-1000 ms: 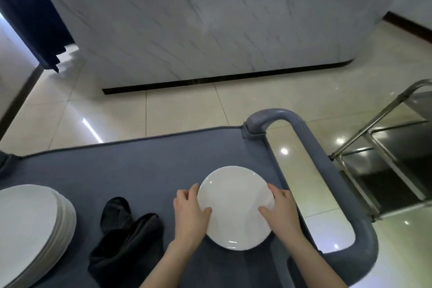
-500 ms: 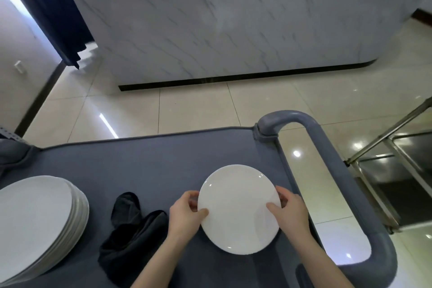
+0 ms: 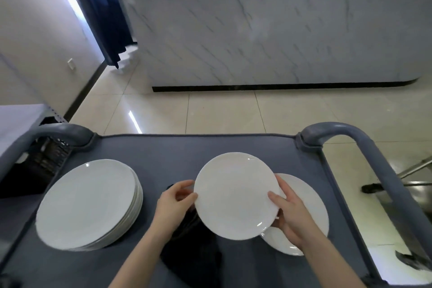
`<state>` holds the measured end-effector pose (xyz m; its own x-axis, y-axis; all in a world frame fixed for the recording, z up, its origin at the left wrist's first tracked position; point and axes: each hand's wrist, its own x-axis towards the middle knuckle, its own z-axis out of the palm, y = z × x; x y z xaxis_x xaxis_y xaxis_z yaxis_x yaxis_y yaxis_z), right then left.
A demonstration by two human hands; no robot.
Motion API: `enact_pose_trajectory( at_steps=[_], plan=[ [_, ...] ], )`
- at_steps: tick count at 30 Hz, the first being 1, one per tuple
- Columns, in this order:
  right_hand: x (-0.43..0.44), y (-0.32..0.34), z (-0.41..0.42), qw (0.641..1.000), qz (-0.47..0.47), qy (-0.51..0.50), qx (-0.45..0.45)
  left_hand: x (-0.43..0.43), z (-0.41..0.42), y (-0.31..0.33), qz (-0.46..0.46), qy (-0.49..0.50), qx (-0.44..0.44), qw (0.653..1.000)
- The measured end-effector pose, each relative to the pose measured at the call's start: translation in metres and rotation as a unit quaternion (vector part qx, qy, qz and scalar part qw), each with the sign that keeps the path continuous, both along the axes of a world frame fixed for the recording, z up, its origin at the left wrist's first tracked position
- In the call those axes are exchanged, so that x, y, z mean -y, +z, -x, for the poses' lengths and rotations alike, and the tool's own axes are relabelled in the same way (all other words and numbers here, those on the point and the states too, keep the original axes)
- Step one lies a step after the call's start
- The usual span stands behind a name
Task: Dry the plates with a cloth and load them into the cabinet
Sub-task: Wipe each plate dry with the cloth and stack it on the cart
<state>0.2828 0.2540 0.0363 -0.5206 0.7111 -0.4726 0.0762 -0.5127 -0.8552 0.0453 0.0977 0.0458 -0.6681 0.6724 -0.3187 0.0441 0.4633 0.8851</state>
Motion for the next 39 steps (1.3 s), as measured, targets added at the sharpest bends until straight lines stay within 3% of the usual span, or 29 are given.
enact_pose_trajectory(
  at_steps=[4,8,11,17,21,24,27,31,33,35,39],
  plan=[
    [0.004,0.0,0.011,0.999,-0.009,-0.031,-0.004,0.027,0.017,-0.007,0.091,-0.096,-0.133,0.982],
    [0.012,0.004,0.018,0.999,-0.019,-0.05,0.005,0.045,0.016,-0.021,0.193,-0.273,-0.223,0.916],
    [0.02,0.005,0.02,0.998,-0.022,-0.063,0.016,0.048,0.013,-0.028,0.207,-0.278,-0.248,0.905],
    [0.032,0.01,0.017,0.995,-0.042,-0.083,0.03,0.046,0.025,-0.022,0.191,-0.231,-0.157,0.941],
    [0.035,0.015,0.012,0.994,-0.043,-0.094,0.032,0.045,0.041,-0.003,0.199,-0.202,-0.17,0.944],
    [0.038,0.018,0.012,0.993,-0.047,-0.102,0.032,0.041,0.054,0.019,0.238,-0.245,-0.174,0.923],
    [0.041,0.023,0.014,0.993,-0.049,-0.101,0.026,0.04,0.059,0.036,0.317,-0.324,-0.163,0.876],
    [0.042,0.027,0.016,0.994,-0.051,-0.095,0.021,0.041,0.053,0.044,0.357,-0.338,-0.204,0.847],
    [0.043,0.029,0.016,0.994,-0.055,-0.09,0.015,0.041,0.053,0.053,0.338,-0.319,-0.255,0.848],
    [0.044,0.032,0.014,0.995,-0.062,-0.084,0.007,0.041,0.055,0.066,0.297,-0.277,-0.279,0.87],
    [0.045,0.038,0.013,0.994,-0.074,-0.078,0.0,0.042,0.055,0.099,0.124,-0.131,-0.118,0.976]
  ],
)
